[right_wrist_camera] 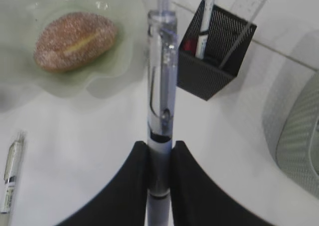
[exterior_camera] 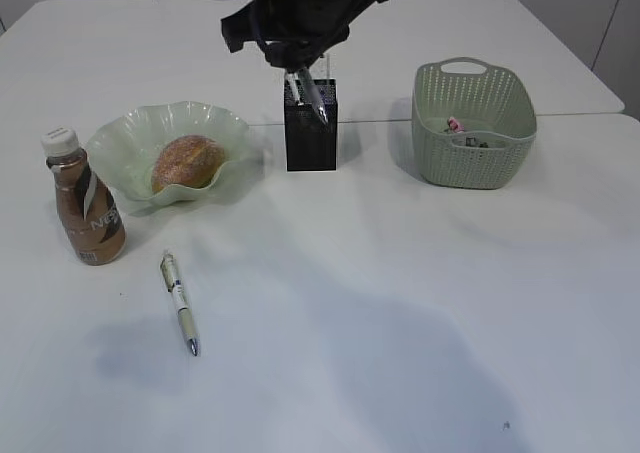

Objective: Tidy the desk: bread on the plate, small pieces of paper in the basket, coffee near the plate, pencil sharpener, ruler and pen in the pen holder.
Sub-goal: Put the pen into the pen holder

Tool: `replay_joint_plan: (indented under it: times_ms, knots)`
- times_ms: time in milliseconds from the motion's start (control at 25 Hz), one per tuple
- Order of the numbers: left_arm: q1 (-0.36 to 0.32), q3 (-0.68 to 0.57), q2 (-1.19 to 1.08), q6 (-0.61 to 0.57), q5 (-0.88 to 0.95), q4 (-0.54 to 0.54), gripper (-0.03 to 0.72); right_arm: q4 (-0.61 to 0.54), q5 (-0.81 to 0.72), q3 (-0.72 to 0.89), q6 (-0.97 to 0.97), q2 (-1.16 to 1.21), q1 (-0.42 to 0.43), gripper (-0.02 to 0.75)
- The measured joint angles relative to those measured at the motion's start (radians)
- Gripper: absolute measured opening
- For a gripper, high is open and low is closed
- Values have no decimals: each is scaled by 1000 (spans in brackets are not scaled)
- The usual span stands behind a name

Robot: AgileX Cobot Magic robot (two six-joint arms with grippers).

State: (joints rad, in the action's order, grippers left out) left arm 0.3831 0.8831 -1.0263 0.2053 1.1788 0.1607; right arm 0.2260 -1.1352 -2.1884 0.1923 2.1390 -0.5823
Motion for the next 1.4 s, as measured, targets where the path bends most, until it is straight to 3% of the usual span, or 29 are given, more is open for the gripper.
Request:
replay_joint_plan:
  times_ms: [360,760,840,920,1000,1080,1400]
  knots:
    - [0,0,0,0,-52,0,310,37,222,0,-41,-4,32,102]
    - [0,0,0,0,-178,2,310,45,531,39,-55,-7,172,102]
    - [0,0,0,0,-216,2,310,45,531,39,-55,-7,172,102]
    - [0,0,0,0,-248,4,310,59,694,135,-56,-7,193,102]
    - [0,0,0,0,-278,6,310,59,694,135,-56,-7,193,102]
    - [0,0,0,0,-297,10,310,86,868,266,-57,-21,195,102]
    - [0,0,0,0,-336,25,310,105,1263,500,-45,-58,239,102]
